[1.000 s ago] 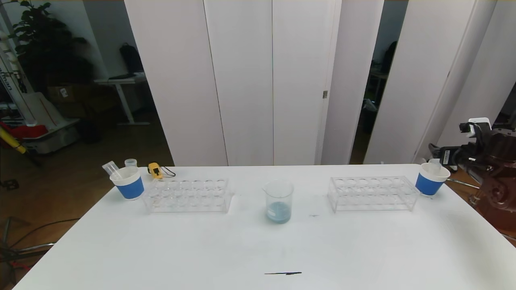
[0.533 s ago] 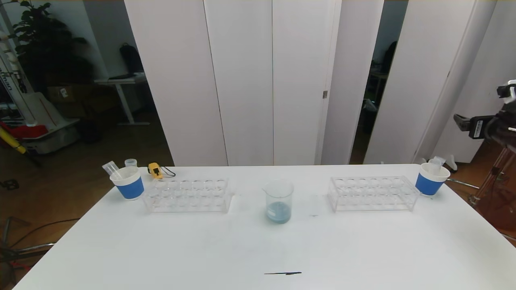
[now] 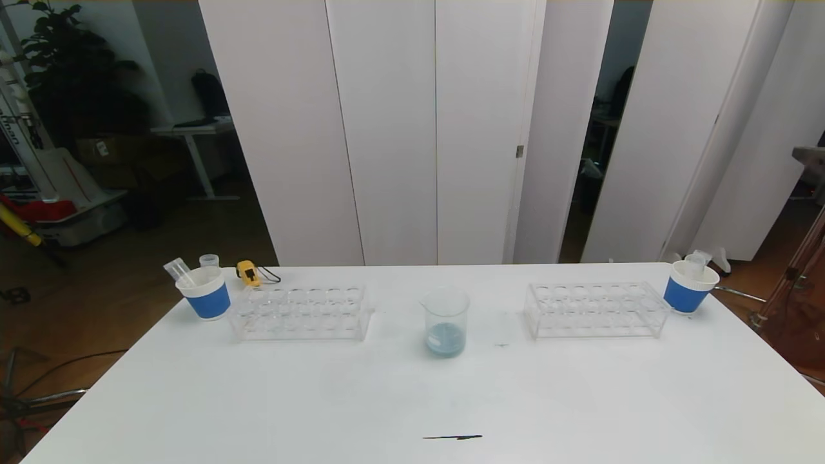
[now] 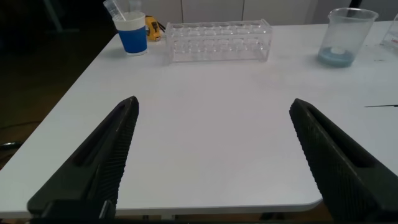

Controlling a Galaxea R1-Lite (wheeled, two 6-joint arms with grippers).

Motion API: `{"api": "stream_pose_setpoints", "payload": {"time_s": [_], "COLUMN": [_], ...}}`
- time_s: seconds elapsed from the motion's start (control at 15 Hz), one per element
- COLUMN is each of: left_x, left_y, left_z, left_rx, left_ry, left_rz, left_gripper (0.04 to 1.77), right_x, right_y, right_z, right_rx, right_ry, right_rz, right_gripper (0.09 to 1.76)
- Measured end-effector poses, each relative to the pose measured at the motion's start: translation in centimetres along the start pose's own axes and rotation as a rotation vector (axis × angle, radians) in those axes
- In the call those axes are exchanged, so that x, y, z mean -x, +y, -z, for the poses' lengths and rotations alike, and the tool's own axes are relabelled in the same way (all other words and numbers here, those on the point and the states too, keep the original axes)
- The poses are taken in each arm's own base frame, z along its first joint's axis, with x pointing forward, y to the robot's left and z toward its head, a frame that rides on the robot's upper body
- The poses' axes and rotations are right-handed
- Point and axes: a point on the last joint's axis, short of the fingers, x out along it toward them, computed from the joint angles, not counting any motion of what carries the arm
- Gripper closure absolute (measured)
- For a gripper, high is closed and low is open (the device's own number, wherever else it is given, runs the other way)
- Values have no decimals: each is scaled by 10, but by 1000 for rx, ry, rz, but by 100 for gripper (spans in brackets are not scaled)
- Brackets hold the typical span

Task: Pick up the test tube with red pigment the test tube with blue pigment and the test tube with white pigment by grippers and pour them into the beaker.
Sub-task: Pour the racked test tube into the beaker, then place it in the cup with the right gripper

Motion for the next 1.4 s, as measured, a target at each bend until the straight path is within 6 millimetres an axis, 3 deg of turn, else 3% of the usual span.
{"api": "stream_pose_setpoints", "payload": {"time_s": [0.2,0.4,0.8,1.13,1.4], "left_x": [0,0,0,0,0], "left_y": [0,0,0,0,0], "left_z": [0,0,0,0,0], "left_rx": [0,0,0,0,0], "left_ry": [0,0,0,0,0], "left_rz": [0,0,0,0,0], "left_gripper": [8,8,8,8,8], "right_x": [63,124,238,293,300], "right_y": [12,24,40,40,41], "right_z": [-12,-8,41,94,150], "right_rx": [-40,-49,-67,-103,-156], "right_ry": [42,4,-128,-125,-95], "right_rz": [-36,-69,-124,-147,-140], "right_gripper": [10,10,10,10,10]}}
